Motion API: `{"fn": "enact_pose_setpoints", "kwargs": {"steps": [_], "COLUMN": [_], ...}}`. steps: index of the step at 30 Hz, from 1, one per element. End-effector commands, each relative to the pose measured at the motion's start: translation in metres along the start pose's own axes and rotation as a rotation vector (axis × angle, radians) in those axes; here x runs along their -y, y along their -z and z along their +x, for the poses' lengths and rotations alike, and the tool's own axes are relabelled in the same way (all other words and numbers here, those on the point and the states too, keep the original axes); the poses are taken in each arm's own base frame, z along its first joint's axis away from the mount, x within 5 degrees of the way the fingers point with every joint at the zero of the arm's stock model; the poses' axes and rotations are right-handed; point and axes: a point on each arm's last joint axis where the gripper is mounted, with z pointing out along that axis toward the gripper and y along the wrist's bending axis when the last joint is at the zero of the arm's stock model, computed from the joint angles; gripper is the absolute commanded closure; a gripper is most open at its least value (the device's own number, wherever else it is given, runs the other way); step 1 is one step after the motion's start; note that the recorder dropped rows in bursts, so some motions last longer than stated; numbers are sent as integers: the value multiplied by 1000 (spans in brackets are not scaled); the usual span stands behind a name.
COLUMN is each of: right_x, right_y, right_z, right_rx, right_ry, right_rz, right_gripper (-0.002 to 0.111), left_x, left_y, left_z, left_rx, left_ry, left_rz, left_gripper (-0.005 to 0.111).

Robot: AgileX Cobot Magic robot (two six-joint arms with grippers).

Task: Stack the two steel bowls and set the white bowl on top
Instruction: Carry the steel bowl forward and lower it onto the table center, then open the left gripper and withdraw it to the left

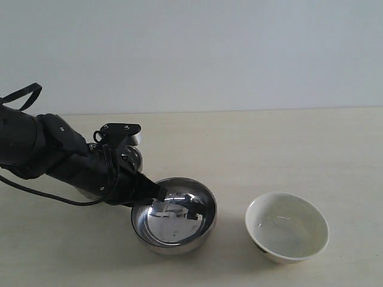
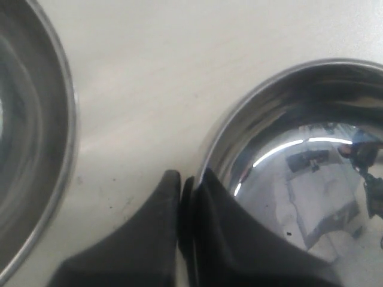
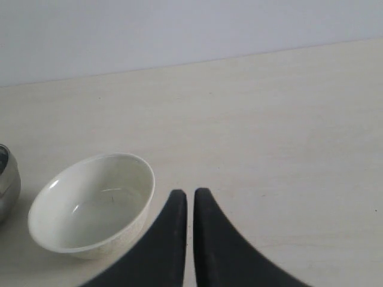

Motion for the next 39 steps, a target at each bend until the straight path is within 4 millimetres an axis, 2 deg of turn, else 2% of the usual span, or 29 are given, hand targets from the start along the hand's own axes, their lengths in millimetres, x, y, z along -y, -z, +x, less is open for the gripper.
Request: {"fn": "enact_pose_setpoints", "kwargs": {"steps": [1,7,8,13,19,22,24,25,28,34,39], "right_x": [0,0,0,0,0,0,0,0,0,0,0], "right_y": [0,0,0,0,0,0,0,0,0,0,0], "right_z": [-1,-1,-1,-1,-1,-1,-1,-1,-1,-1,-1], "right_rx": [13,13,13,13,13,13,13,13,13,13,13], "right_ry": [-3,-3,-3,-3,-5,-5,-5,-5,-5,-5,-5], "right_rz": [1,1,1,1,0,0,0,0,0,0,0], "right_gripper": [108,108,108,108,108,108,108,108,108,108,108], "left_x": [1,1,1,3,18,17,5,-8,-42,-83,-93], "left_y": [-1,-1,-1,8,59,86,111,125,143,156,157], "left_z": [0,0,0,-4,-25,-34,-39,-40,-34,-23,-19], "left_rx": [6,6,6,28,157,231,288,305,283,249,238], "left_ry": [4,4,4,-13,-74,-79,-4,51,134,235,269], "left_rz": [-5,-5,-5,-2,23,10,-7,-26,-107,-201,-214], "left_gripper": [98,61,59,59,59,59,59,59,59,59,59]}}
